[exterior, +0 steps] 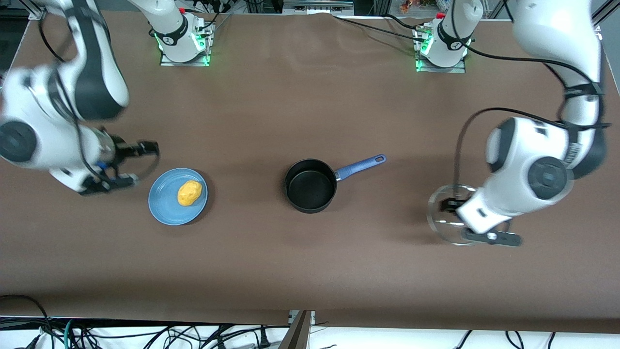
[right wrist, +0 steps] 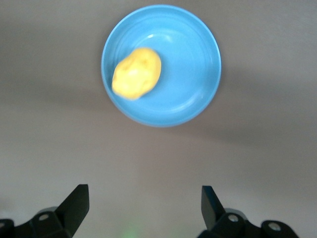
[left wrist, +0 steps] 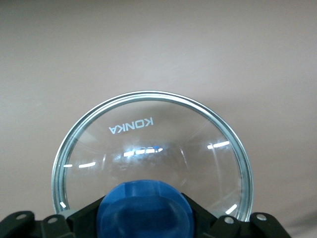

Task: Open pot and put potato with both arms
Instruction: 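Lift the lid with the left gripper while the right gripper reaches the potato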

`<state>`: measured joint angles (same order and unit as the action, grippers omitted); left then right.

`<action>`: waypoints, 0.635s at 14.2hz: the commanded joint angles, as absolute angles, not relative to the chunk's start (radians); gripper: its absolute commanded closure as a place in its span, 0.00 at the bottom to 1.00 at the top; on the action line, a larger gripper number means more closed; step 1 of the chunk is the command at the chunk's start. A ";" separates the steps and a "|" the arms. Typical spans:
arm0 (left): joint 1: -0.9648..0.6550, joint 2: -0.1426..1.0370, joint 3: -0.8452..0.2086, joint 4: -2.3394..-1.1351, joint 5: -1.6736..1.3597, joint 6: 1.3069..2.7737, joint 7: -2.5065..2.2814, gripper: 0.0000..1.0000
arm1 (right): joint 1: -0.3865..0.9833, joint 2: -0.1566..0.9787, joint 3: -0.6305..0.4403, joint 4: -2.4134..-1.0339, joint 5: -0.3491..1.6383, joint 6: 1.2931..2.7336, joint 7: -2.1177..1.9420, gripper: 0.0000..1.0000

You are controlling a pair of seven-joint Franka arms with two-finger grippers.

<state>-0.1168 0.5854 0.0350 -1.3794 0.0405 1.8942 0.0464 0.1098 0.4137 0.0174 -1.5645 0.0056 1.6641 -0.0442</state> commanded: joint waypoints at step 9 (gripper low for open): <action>0.054 0.552 0.100 -1.759 -0.058 2.341 0.437 0.45 | 0.158 0.598 0.029 -1.620 0.049 1.999 0.383 0.00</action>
